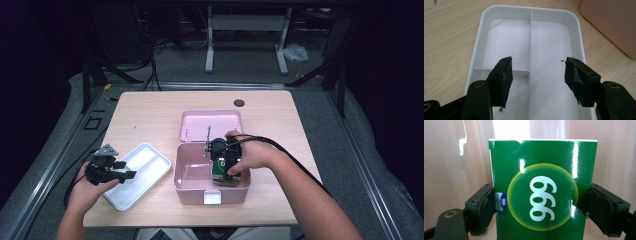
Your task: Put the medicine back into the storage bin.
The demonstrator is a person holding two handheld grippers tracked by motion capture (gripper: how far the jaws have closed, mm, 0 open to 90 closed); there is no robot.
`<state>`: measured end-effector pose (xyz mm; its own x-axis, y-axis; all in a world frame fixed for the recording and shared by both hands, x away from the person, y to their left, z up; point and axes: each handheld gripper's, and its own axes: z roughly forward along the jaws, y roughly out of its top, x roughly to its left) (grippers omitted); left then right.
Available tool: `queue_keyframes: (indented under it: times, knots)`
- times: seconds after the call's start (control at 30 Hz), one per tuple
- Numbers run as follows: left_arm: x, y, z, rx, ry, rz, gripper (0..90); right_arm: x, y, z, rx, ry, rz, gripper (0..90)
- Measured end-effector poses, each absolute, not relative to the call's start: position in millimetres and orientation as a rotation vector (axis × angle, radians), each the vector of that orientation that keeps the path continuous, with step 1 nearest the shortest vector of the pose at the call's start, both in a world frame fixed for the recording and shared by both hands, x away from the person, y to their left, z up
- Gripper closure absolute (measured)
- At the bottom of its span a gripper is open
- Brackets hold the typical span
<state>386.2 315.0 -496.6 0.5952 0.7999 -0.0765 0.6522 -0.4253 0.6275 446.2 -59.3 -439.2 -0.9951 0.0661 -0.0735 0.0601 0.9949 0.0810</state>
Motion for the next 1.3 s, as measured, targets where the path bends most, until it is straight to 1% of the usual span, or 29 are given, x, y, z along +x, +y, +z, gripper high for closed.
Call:
queue_keyframes:
  times: [0.23,0.37,0.5,0.83,1.1,1.3]
  knots:
    - [386,315,-497,2.207,1.143,0.308,39.5,446,-58,-444,0.101,3.069,0.1,15.5]
    - [386,316,-497,2.205,1.142,0.31,39.5,445,-57,-445,0.094,3.067,0.115,13.9]
    - [386,316,-497,2.208,1.141,0.31,39.5,446,-59,-436,0.12,3.054,0.199,13.6]
    - [386,315,-497,2.22,1.145,0.319,39.9,446,-71,-423,0.156,3.034,0.259,14.3]
    - [384,319,-494,2.208,1.159,0.339,43.3,445,-94,-402,0.219,3.017,0.315,20.0]
    - [383,321,-491,2.217,1.155,0.348,46.7,442,-125,-384,0.288,2.992,0.368,28.4]
